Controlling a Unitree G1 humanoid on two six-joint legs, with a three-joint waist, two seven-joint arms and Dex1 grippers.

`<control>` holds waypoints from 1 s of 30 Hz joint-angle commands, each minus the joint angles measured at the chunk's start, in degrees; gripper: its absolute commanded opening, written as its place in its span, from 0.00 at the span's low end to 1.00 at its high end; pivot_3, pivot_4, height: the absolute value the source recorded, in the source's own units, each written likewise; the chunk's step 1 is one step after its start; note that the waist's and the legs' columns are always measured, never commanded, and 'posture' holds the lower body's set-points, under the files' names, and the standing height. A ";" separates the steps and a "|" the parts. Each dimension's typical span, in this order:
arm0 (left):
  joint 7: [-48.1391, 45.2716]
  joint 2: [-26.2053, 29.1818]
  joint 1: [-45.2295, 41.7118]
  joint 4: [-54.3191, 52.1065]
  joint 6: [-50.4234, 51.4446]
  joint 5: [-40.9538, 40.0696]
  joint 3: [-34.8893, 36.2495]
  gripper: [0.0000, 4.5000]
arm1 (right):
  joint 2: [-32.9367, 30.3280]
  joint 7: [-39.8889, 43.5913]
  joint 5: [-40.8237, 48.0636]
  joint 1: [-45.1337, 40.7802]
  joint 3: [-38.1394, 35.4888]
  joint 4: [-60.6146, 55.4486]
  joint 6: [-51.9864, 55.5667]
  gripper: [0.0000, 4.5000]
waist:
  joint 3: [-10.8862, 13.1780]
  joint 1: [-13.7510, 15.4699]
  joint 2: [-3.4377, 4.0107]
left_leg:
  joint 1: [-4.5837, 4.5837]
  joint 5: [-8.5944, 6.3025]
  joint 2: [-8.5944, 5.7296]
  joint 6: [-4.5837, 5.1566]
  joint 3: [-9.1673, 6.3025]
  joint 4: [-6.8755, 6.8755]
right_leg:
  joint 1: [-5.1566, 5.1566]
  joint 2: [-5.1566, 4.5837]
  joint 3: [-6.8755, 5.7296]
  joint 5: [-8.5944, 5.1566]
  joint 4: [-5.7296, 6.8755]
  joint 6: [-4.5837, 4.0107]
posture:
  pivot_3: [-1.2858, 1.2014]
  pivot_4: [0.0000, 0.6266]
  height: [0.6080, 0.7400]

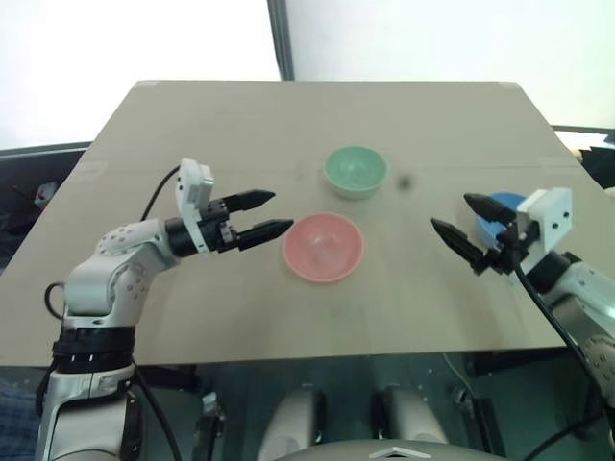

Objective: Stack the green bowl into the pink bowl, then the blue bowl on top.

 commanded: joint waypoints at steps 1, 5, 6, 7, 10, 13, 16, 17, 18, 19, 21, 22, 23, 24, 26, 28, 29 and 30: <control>3.73 0.21 1.57 -4.55 0.17 -2.38 5.93 0.99 | -2.84 1.65 -6.00 -9.52 7.25 5.54 3.78 0.82 | 0.01 0.16 0.01 | 0.00 0.01 0.00 -0.01 -0.02 -0.01 | 0.00 -0.01 -0.01 0.00 -0.01 -0.01 | 0.52 0.24 1.00; 5.73 0.13 3.82 -5.52 -1.66 -1.84 9.29 0.99 | -3.96 7.98 -14.73 -22.46 18.13 16.65 2.60 0.82 | 0.05 0.14 0.04 | 0.03 0.00 -0.04 -0.02 0.02 -0.05 | -0.02 -0.07 0.01 0.00 -0.07 -0.02 | 0.52 0.24 1.00; 5.93 0.18 4.30 -5.81 -1.80 -1.88 9.87 0.99 | -3.69 9.31 -16.48 -25.06 20.14 19.10 2.06 0.82 | 0.04 0.05 0.03 | -0.02 0.01 -0.05 -0.03 0.04 -0.06 | -0.08 -0.08 0.02 0.01 -0.08 -0.02 | 0.52 0.24 1.00; 6.36 0.23 5.02 -6.28 -1.92 -1.86 10.50 0.99 | -3.11 10.67 -18.84 -28.43 22.78 22.21 1.47 0.82 | 0.04 0.08 0.03 | -0.03 0.01 -0.05 -0.04 0.03 -0.07 | -0.10 -0.09 0.02 0.01 -0.09 -0.03 | 0.52 0.24 1.00; 7.38 -0.06 7.57 -7.91 -2.13 -2.14 12.19 0.99 | 0.81 12.31 -24.67 -37.66 28.35 32.03 0.44 0.82 | 0.04 -0.15 0.03 | -0.11 0.03 -0.06 -0.06 0.04 -0.22 | -0.17 -0.11 0.03 0.01 -0.20 -0.04 | 0.52 0.24 1.00; 7.78 -0.40 9.55 -9.48 -2.45 -2.30 12.89 0.99 | 3.62 15.41 -28.45 -43.14 31.65 38.40 -2.16 0.82 | 0.04 -0.19 0.03 | -0.17 0.03 -0.07 -0.07 0.04 -0.29 | -0.22 -0.12 0.03 0.02 -0.25 -0.04 | 0.52 0.24 1.00; 8.86 -1.12 12.19 -12.33 -2.04 -3.23 13.98 0.99 | 7.78 17.86 -33.38 -49.54 35.73 47.26 -5.16 0.82 | 0.05 -0.32 0.05 | -0.23 0.03 -0.08 -0.08 -0.02 -0.31 | -0.25 -0.15 -0.01 0.02 -0.31 -0.05 | 0.52 0.24 1.00; 9.29 -1.35 13.12 -13.27 -2.02 -3.32 14.19 0.99 | 9.62 18.28 -34.55 -51.52 36.56 50.49 -6.36 0.82 | 0.05 -0.41 0.03 | -0.24 0.03 -0.10 -0.09 0.03 -0.32 | -0.26 -0.16 0.03 0.02 -0.33 -0.05 | 0.52 0.24 1.00; 9.73 -1.52 13.87 -14.07 -1.93 -3.58 14.38 0.99 | 11.25 18.68 -35.39 -53.01 36.94 53.24 -7.47 0.82 | 0.05 -0.42 0.03 | -0.23 0.03 -0.11 -0.09 0.03 -0.31 | -0.26 -0.16 0.03 0.02 -0.32 -0.05 | 0.52 0.24 1.00; 10.02 -1.65 14.44 -14.54 -1.84 -3.84 14.66 0.99 | 12.66 19.19 -36.20 -54.21 37.32 55.78 -8.52 0.82 | 0.04 -0.42 0.02 | -0.24 0.03 -0.11 -0.09 0.02 -0.32 | -0.27 -0.17 0.02 0.03 -0.31 -0.05 | 0.52 0.24 1.00; 10.33 -1.83 15.58 -15.28 -1.92 -4.22 15.21 0.99 | 14.99 19.92 -38.21 -56.11 38.39 60.91 -10.41 0.82 | 0.05 -0.41 0.04 | -0.21 0.03 -0.10 -0.10 0.01 -0.33 | -0.27 -0.16 0.02 0.02 -0.28 -0.06 | 0.52 0.24 1.00; 10.51 -1.86 16.05 -15.60 -1.89 -4.51 15.51 0.99 | 16.32 19.87 -39.15 -57.12 38.68 63.89 -11.19 0.82 | 0.06 -0.42 0.05 | -0.21 0.03 -0.10 -0.12 0.00 -0.35 | -0.28 -0.16 0.01 0.02 -0.27 -0.06 | 0.52 0.24 1.00; 10.73 -1.87 16.59 -16.09 -1.82 -4.87 15.82 0.99 | 17.77 19.57 -40.19 -58.19 38.92 67.35 -12.11 0.82 | 0.06 -0.38 0.06 | -0.20 0.04 -0.11 -0.13 0.00 -0.36 | -0.28 -0.16 0.01 0.03 -0.25 -0.06 | 0.52 0.24 1.00; 11.03 -1.91 16.98 -16.62 -1.62 -5.39 16.15 0.99 | 18.97 19.31 -41.43 -59.18 39.36 70.65 -13.12 0.82 | 0.06 -0.40 0.05 | -0.20 0.04 -0.12 -0.14 -0.01 -0.36 | -0.28 -0.17 0.00 0.03 -0.24 -0.07 | 0.52 0.24 1.00; 11.66 -1.97 17.49 -17.42 -1.26 -6.36 16.65 0.99 | 21.53 19.01 -43.04 -61.28 39.60 77.50 -14.33 0.82 | 0.06 -0.45 0.06 | -0.19 0.04 -0.13 -0.14 -0.01 -0.36 | -0.28 -0.18 0.00 0.03 -0.23 -0.07 | 0.52 0.24 1.00; 12.04 -1.94 18.15 -18.00 -1.20 -6.97 16.78 0.99 | 23.84 18.56 -44.37 -63.48 39.32 84.35 -15.49 0.82 | 0.08 -0.53 0.08 | -0.18 0.04 -0.15 -0.15 -0.01 -0.36 | -0.33 -0.18 0.01 0.03 -0.22 -0.07 | 0.52 0.24 1.00; 12.09 -1.93 18.56 -18.21 -1.30 -7.07 16.78 0.99 | 24.77 17.95 -45.01 -64.50 38.97 87.23 -16.37 0.82 | 0.08 -0.58 0.08 | -0.18 0.05 -0.16 -0.16 -0.01 -0.36 | -0.34 -0.18 0.01 0.03 -0.21 -0.07 | 0.52 0.24 1.00; 12.10 -1.94 18.97 -18.44 -1.38 -7.12 16.80 0.99 | 25.60 17.17 -45.50 -65.46 38.48 89.75 -17.38 0.82 | 0.09 -0.67 0.11 | -0.18 0.06 -0.16 -0.17 -0.01 -0.38 | -0.35 -0.18 0.01 0.03 -0.21 -0.07 | 0.52 0.24 1.00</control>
